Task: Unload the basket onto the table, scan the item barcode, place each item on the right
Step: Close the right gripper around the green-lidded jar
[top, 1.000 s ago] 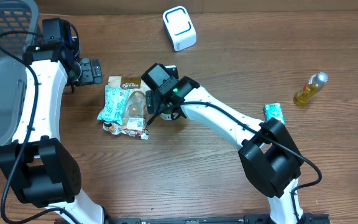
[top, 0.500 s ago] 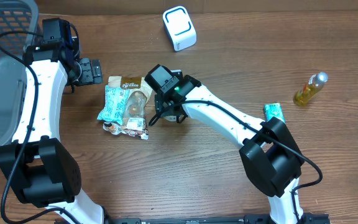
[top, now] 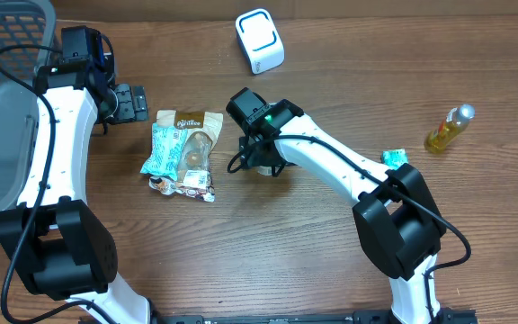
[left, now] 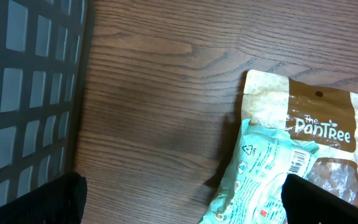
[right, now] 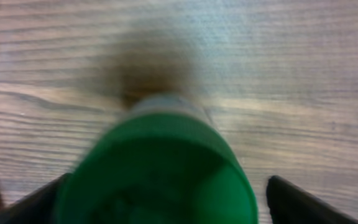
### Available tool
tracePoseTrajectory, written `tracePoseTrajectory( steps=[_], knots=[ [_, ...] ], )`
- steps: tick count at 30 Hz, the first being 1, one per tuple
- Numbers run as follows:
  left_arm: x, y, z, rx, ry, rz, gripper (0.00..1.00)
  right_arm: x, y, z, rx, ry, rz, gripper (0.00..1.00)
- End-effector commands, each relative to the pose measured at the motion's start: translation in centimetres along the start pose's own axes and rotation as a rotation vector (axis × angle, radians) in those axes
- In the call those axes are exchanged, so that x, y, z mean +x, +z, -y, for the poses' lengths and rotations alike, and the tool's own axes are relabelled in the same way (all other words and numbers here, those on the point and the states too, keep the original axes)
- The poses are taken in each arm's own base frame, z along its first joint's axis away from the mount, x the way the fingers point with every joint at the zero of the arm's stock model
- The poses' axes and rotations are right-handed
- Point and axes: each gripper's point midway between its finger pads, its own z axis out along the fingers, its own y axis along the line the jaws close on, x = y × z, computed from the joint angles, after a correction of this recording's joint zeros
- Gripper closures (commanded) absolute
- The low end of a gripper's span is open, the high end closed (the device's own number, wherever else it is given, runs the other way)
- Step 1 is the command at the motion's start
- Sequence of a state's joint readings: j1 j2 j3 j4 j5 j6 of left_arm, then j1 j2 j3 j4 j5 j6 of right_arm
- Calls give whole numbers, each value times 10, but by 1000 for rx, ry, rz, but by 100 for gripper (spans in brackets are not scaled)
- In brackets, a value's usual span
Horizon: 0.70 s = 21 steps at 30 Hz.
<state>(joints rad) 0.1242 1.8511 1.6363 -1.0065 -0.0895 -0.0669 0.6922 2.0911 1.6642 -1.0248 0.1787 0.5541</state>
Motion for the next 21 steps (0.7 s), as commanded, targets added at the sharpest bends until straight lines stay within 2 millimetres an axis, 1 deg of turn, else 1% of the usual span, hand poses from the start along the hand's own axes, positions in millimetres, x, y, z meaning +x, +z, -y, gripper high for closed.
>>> tracePoseTrajectory(
  steps=[1,4,6,8,10,16,18,21],
  knots=[
    [-8,-12,3,10,22,37,0,-21,-6,-4,-22,17,69,0],
    [-8,-12,3,10,22,37,0,-34,-6,-5,-39,36,115,1],
    [-8,-12,3,10,22,37,1,-37,-6,-3,-41,43,120,5],
    [-8,-12,3,10,22,37,0,-35,-5,1,-30,45,107,10],
    [-8,-12,3,10,22,37,1,-32,-4,7,-14,50,88,17],
    [-8,-12,3,10,22,37,0,-21,-1,30,40,65,17,34],
    [-8,-12,3,10,22,37,0,-18,-1,36,54,69,-2,37],
    [-8,-12,3,10,22,37,1,-12,-1,46,79,78,-36,39]
  ],
)
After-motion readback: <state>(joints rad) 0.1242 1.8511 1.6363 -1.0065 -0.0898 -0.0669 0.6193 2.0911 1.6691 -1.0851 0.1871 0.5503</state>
